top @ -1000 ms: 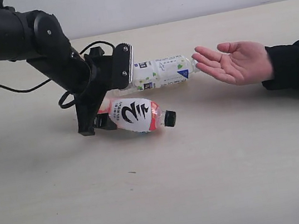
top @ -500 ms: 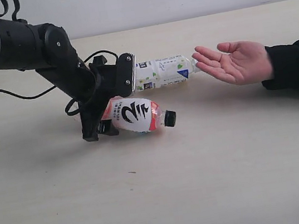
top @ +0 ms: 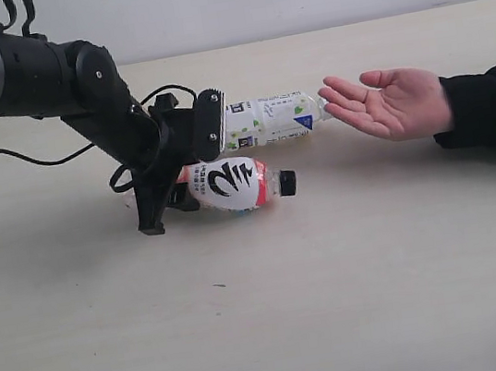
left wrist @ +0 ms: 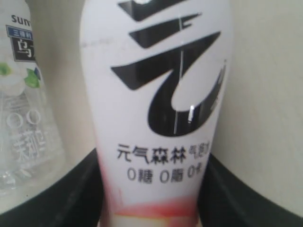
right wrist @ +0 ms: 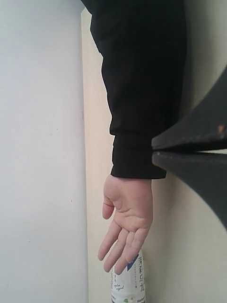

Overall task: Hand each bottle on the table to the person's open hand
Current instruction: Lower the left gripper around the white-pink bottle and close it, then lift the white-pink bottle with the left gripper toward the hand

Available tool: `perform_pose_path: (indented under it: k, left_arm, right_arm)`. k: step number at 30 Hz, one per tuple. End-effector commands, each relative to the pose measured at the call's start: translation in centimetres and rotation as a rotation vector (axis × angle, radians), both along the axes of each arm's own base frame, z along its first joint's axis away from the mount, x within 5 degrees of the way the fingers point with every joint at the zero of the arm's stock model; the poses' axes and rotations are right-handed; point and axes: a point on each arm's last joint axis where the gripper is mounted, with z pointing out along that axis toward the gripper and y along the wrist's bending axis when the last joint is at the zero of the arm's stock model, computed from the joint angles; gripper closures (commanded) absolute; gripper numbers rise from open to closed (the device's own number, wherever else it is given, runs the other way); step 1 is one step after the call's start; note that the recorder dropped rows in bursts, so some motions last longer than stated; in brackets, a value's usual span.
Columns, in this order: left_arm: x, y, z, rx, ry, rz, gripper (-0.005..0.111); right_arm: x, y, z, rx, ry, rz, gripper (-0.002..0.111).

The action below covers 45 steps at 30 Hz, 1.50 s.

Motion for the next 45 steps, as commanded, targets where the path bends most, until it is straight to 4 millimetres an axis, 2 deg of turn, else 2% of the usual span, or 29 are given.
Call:
perform_pose_path:
  k: [1, 6, 12, 21, 26, 31, 35, 39, 41, 42, 45]
  left_arm:
    - [-0.4, 0.2, 0.0, 0.014, 0.048, -0.01, 0.106]
    - [-0.8, 0.3, 0.9, 0.02, 0.075, -0.021, 0.106]
    - [-1.7, 0.6, 3.5, -0.002, 0.106, -0.002, 0.107]
    - [-3.5, 1.1, 8.6, -0.077, 0.152, 0.181, 0.107]
    - [-5.4, 0.0, 11.7, -0.166, 0.187, 0.362, 0.107]
    - [-7.1, -1.9, 13.5, -0.319, 0.306, 0.64, 0.107]
    - [-7.6, -3.4, 14.8, -0.441, 0.456, 0.846, 0.107]
    - [-7.5, -4.6, 16.2, -0.604, 0.584, 0.926, 0.107]
    - [-7.4, -5.3, 16.9, -0.723, 0.677, 0.977, 0.107]
    - [-7.2, -5.8, 17.7, -0.841, 0.772, 1.035, 0.107]
    - [-6.1, -6.2, 18.9, -1.046, 0.868, 1.157, 0.107]
  right_arm:
    - [0.0, 0.0, -0.1, -0.004, -0.006, -0.005, 0.108]
    - [0.0, 0.0, -0.1, -0.004, -0.006, -0.005, 0.108]
    - [0.0, 0.0, -0.1, -0.004, -0.006, -0.005, 0.108]
    - [0.0, 0.0, -0.1, -0.004, -0.006, -0.005, 0.108]
    - [0.0, 0.0, -0.1, -0.004, -0.006, -0.005, 0.108]
    - [0.0, 0.0, -0.1, -0.004, -0.006, -0.005, 0.108]
    - [0.0, 0.0, -0.1, -0.004, -0.006, -0.005, 0.108]
    - [0.0, 0.0, -0.1, -0.004, -0.006, -0.005, 0.108]
    - [0.0, 0.0, -0.1, -0.004, -0.006, -0.005, 0.108]
    - [0.0, 0.0, -0.1, -0.004, -0.006, -0.005, 0.108]
    - [0.0, 0.0, -0.1, -0.004, -0.006, -0.005, 0.108]
